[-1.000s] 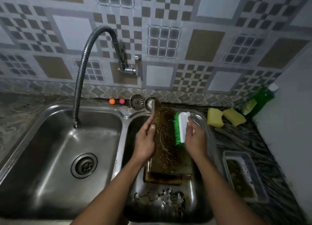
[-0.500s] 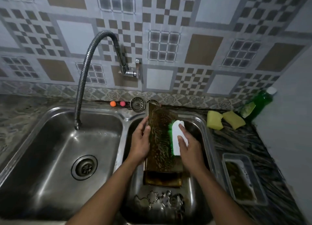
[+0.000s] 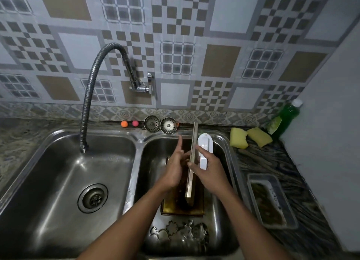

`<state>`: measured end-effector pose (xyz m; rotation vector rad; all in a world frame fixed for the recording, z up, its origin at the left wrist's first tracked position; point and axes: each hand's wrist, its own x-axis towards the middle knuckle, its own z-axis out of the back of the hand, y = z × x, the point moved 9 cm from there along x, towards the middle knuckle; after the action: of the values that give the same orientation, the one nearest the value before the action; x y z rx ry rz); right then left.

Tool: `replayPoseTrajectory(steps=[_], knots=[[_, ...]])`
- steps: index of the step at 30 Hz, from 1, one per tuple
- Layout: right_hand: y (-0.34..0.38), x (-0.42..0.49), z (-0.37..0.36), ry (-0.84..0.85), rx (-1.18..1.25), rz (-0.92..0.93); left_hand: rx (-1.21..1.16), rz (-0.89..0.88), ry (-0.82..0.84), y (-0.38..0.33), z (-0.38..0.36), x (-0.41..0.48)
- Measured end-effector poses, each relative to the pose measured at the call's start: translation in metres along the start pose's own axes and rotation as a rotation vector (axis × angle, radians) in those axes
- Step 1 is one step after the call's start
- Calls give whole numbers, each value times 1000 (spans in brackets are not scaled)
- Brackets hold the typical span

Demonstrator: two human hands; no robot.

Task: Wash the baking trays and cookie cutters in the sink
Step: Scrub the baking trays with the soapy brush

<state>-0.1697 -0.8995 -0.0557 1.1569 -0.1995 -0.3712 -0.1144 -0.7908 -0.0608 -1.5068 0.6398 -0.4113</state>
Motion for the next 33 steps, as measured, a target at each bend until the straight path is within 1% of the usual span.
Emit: replayPoseTrajectory(steps=[3,7,9,11,13,14,17,19,20,23,25,29,33], knots=[[1,-7,7,-55,-32,3,-16,14,47,3,-14,-1],[6,-15,16,-93,-34,4,-47,1,52,-7,-23,-7],[8,-24,30,-175,22,-23,15,11,54,-8,-26,-9],[8,-34,44,-251,51,-60,98,-15,52,-14,-28,-14],[7,-42,54,-293,63,-86,133,-13,-17,-12,-22,-21],[8,-46,58,-317,88,-95,177,-40,-58,-12,-15,-25],[18,-59,70,-385,129,-74,305,-108,-237,-15,9,-43],[24,-67,78,-395,134,-47,357,-125,-293,-19,17,-55],[27,-70,83,-406,147,-29,347,-93,-269,-19,16,-60],[33,-80,97,-435,217,0,275,-16,-129,-10,12,-69],[36,-85,101,-428,224,17,277,1,-118,-8,14,-74],[36,-90,108,-425,224,37,340,-28,-193,-15,20,-84],[20,-95,106,-366,193,13,413,-50,-275,-13,30,-100]])
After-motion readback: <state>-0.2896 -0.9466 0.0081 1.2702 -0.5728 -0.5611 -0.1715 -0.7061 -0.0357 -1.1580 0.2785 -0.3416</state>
